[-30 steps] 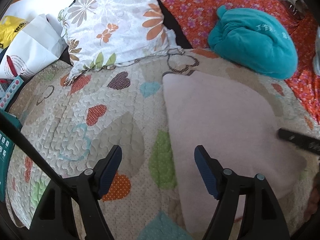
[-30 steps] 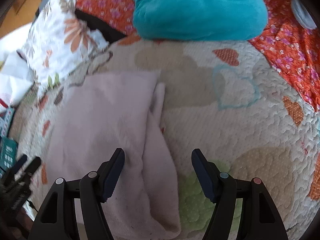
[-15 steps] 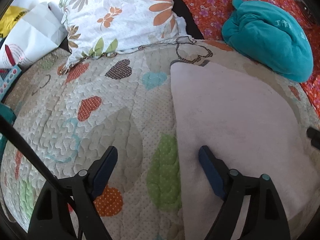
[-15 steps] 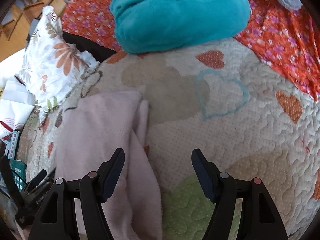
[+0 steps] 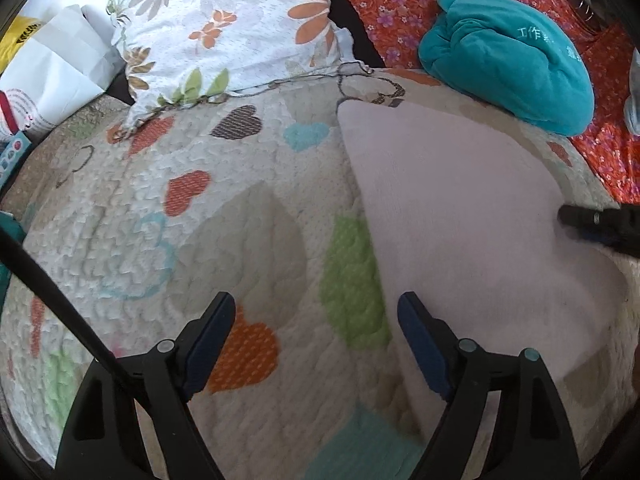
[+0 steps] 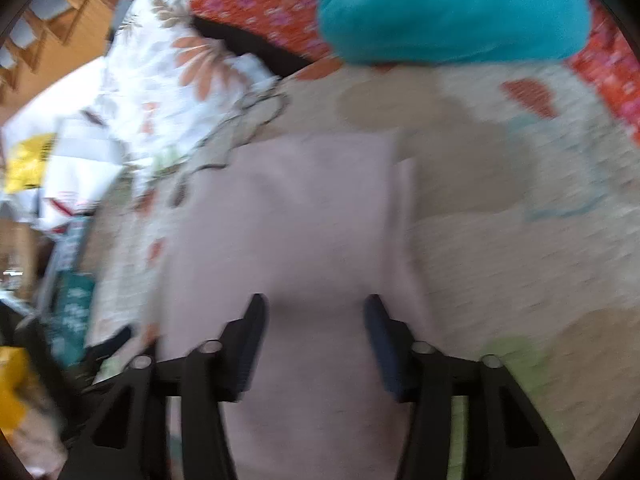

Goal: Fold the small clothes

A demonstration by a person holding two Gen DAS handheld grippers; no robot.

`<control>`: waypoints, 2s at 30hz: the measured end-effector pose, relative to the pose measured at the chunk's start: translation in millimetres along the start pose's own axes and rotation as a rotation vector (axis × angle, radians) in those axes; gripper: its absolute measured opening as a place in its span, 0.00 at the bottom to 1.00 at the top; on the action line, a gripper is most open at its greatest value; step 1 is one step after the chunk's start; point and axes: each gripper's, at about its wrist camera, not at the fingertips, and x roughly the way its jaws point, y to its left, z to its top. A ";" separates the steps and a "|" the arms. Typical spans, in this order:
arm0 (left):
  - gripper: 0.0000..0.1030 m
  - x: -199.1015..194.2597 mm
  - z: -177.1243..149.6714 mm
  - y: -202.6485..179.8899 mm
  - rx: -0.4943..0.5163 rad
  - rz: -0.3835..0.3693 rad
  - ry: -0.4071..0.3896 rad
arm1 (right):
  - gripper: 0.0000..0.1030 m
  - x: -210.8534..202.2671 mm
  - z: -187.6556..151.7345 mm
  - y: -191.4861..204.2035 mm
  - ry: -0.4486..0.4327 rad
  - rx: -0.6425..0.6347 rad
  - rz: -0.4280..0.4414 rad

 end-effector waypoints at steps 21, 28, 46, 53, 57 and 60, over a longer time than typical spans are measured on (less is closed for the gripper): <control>0.88 62.3 34.4 17.3 -0.340 -0.595 0.153 | 0.73 43.2 27.4 12.5 0.021 -0.055 -0.003; 0.31 43.0 56.8 -0.8 -0.281 -0.612 0.152 | 0.29 43.6 40.1 -2.4 0.046 0.134 0.194; 0.66 -14.5 47.0 36.6 -0.218 -0.145 -0.110 | 0.38 -33.7 32.7 54.5 -0.231 -0.085 0.081; 1.00 -87.6 36.9 49.0 -0.164 0.080 -0.443 | 0.28 17.4 -0.7 81.3 0.063 -0.119 0.265; 1.00 -112.0 33.5 55.3 -0.153 0.110 -0.492 | 0.26 38.6 -23.4 69.3 0.169 -0.044 0.206; 1.00 -125.0 26.4 63.7 -0.178 0.066 -0.508 | 0.27 26.4 -41.8 76.7 0.182 -0.105 0.127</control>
